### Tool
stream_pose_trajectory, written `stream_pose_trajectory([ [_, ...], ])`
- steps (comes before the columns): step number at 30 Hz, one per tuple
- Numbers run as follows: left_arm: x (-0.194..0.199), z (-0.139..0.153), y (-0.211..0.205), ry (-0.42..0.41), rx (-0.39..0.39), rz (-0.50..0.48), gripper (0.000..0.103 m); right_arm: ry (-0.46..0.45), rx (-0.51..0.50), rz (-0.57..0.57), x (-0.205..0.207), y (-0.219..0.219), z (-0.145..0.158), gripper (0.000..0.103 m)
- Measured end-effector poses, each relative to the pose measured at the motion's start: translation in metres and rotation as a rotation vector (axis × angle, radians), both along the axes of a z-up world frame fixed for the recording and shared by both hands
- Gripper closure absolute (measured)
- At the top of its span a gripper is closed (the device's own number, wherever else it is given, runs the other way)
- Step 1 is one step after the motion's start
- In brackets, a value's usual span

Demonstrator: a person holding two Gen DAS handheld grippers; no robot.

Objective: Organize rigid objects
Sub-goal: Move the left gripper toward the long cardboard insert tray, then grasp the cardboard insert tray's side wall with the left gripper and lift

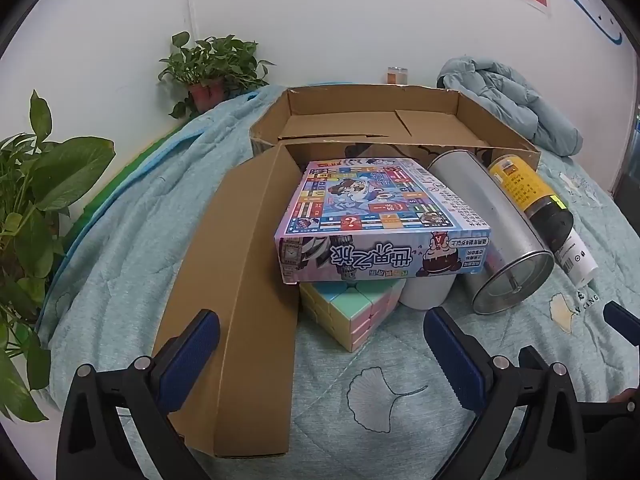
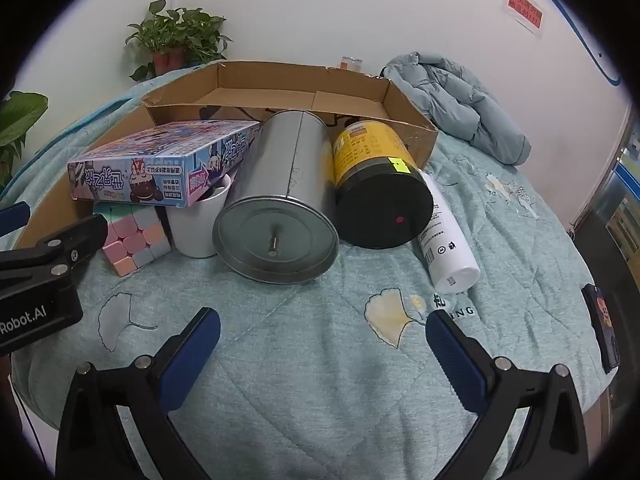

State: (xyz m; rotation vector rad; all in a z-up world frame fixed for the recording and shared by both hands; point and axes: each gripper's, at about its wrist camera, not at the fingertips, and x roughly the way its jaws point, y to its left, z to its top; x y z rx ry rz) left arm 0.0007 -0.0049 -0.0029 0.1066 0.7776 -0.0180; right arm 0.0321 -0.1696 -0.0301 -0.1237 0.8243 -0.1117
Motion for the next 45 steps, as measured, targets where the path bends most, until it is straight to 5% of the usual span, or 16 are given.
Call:
stream_pose_trajectory([
  [12, -0.004, 0.011, 0.014, -0.03, -0.019, -0.001, 0.0, -0.033, 0.016, 0.012, -0.003, 0.002, 0.003, 0.001],
  [19, -0.015, 0.033, 0.065, -0.067, -0.03, 0.103, 0.0, 0.007, 0.187, 0.082, -0.001, -0.014, 0.008, 0.001],
  [23, -0.015, 0.028, 0.098, -0.02, -0.031, 0.116, 0.0, 0.017, 0.271, 0.142, -0.001, -0.011, 0.011, 0.001],
  [29, -0.011, -0.002, 0.122, 0.129, -0.131, 0.043, 0.002, 0.045, 0.444, 0.338, -0.009, 0.013, 0.017, 0.001],
  [31, -0.01, -0.012, 0.12, 0.157, -0.124, 0.019, 0.01, 0.074, 0.473, 0.411, -0.011, 0.028, 0.016, 0.001],
  [34, -0.012, -0.018, 0.122, 0.164, -0.149, -0.019, 0.02, 0.119, 0.463, 0.505, -0.015, 0.052, 0.012, 0.001],
  [45, -0.01, -0.008, 0.175, 0.198, -0.426, -0.013, 0.02, 0.205, 0.587, 0.657, -0.012, 0.09, 0.016, 0.001],
])
